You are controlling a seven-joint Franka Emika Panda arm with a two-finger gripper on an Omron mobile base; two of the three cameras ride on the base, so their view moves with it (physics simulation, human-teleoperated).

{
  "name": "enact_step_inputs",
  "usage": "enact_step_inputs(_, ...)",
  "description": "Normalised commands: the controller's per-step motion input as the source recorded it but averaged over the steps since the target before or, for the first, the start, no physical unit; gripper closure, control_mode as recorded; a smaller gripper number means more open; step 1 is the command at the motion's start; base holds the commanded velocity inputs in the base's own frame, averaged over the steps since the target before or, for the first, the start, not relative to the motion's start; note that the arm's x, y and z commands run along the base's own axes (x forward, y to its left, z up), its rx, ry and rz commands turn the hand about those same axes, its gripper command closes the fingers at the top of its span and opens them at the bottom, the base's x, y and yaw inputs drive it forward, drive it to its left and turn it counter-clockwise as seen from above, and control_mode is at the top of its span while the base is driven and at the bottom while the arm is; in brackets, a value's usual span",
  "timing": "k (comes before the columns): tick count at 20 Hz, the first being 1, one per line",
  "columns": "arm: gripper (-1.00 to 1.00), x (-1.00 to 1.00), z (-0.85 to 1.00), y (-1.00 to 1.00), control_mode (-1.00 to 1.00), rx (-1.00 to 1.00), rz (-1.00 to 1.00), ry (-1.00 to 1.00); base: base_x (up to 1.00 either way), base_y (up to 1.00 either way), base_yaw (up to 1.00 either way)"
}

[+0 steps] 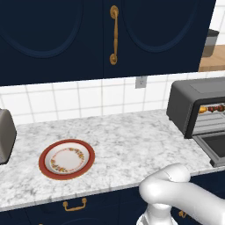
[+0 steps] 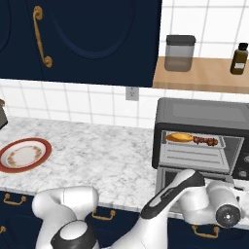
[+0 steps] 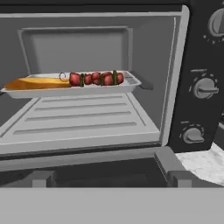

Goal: Pick up the kebab skewer and baguette bread, and place them inside the toaster oven. Close the toaster oven door and start by setting the timer.

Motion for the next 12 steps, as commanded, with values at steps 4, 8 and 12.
enact_step_inputs(4,-1.0,-1.0,-0.23,-0.2,-1.0,0.0,0.0,0.05,0.0,0.0,0.0)
enact_step_inputs(8,-1.0,-0.88,-0.65,-0.01,-1.0,0.0,0.0,0.0,0.0,0.0,0.0)
enact_step_inputs(12,-1.0,-0.62,-0.65,0.05,-1.0,0.0,0.04,0.0,0.0,0.0,0.0)
